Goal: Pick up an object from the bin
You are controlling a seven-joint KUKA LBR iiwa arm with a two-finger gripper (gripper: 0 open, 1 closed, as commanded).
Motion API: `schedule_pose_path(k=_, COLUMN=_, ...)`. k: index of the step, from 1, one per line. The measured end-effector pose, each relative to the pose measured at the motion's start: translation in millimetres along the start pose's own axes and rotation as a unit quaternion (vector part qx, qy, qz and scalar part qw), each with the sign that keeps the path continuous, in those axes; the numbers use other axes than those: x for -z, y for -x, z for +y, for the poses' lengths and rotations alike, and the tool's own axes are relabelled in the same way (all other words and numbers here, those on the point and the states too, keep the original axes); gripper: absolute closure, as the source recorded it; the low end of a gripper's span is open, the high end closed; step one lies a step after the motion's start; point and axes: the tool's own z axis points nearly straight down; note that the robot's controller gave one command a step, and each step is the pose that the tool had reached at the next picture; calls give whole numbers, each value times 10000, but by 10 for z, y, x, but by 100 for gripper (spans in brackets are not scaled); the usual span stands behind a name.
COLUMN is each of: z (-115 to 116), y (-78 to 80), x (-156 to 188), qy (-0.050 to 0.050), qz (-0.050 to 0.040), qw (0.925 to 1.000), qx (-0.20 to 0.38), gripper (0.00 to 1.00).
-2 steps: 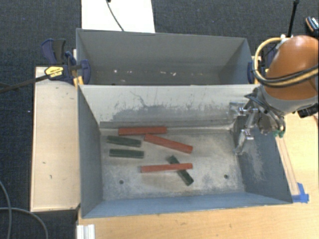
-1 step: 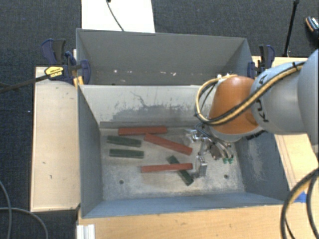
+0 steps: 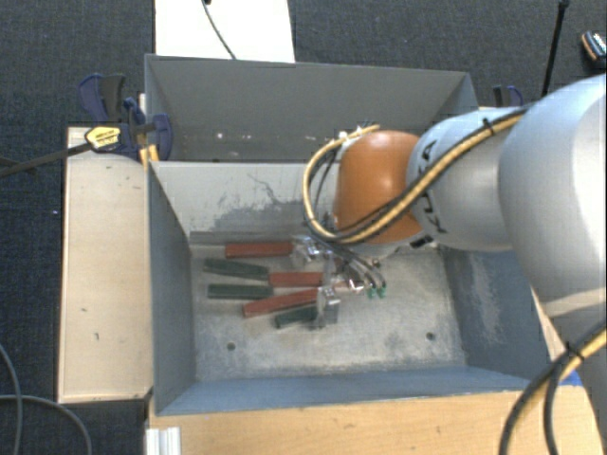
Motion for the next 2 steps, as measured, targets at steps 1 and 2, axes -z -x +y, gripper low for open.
schedule_pose_path(k=1, z=-55, y=-13, x=2, qy=-20, qz=11, qw=10000, qx=-25, gripper=100)
schedule_pose_path(k=2, z=68, y=119, x=2185, qy=-26, qz=-28, qw=9999, qx=102, gripper=100)
